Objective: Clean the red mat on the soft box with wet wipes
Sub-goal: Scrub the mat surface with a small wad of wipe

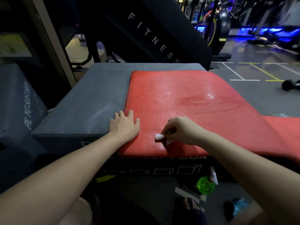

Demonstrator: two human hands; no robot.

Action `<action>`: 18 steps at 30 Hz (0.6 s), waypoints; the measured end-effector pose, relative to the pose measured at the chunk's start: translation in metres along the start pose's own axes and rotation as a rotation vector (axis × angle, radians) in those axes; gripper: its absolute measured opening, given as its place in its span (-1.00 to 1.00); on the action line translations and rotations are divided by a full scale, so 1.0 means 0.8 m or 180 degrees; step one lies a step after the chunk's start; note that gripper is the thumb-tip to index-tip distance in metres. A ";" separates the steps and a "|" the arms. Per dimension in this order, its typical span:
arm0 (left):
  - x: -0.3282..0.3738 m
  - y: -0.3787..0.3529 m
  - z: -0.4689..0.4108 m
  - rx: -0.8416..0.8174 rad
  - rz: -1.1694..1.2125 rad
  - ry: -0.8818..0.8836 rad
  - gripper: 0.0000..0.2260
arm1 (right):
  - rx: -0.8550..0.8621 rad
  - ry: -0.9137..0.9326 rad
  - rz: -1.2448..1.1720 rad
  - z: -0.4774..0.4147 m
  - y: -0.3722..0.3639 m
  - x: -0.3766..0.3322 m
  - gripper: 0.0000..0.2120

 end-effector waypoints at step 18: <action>0.020 0.011 -0.014 -0.0023 -0.0272 -0.0501 -0.51 | 0.0057 0.0264 -0.0139 0.033 0.000 -0.011 -0.87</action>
Point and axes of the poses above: each hand's wrist, its own z-axis away from the middle knuckle, its own y-axis out of the back of the hand, x = y × z, the point moved 7 cm from there along -z, towards the middle knuckle, and after that the axes turned 1 degree about y, right-handed, at the moved point
